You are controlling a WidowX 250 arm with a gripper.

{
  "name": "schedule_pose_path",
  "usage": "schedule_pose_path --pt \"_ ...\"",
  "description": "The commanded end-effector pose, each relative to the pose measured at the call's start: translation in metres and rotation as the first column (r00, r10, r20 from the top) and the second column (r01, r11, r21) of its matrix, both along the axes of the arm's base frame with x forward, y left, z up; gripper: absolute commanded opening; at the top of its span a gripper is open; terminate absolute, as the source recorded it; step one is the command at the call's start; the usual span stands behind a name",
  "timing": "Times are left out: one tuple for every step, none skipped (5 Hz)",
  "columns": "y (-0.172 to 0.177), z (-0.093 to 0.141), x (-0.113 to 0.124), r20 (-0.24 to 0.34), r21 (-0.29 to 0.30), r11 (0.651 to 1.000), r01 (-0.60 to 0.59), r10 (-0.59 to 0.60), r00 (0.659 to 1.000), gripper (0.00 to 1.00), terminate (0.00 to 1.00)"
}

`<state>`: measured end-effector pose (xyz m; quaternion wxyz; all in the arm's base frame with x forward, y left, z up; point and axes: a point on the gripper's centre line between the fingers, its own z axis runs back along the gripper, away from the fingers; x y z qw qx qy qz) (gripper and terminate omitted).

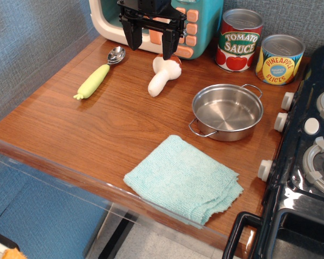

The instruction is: Place the blue cloth at the right corner of the cloth.

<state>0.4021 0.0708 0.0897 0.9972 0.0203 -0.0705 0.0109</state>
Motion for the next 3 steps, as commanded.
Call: schedule_pose_path --pt "0.000 0.000 0.000 0.000 0.000 1.000 0.000 0.000 1.000 1.00 0.00" --pt "-0.011 0.011 -0.028 0.028 0.003 1.000 -0.014 0.014 1.000 1.00 0.00" --pt "-0.030 0.029 -0.075 0.072 0.005 1.000 -0.002 0.001 0.997 1.00 0.00"
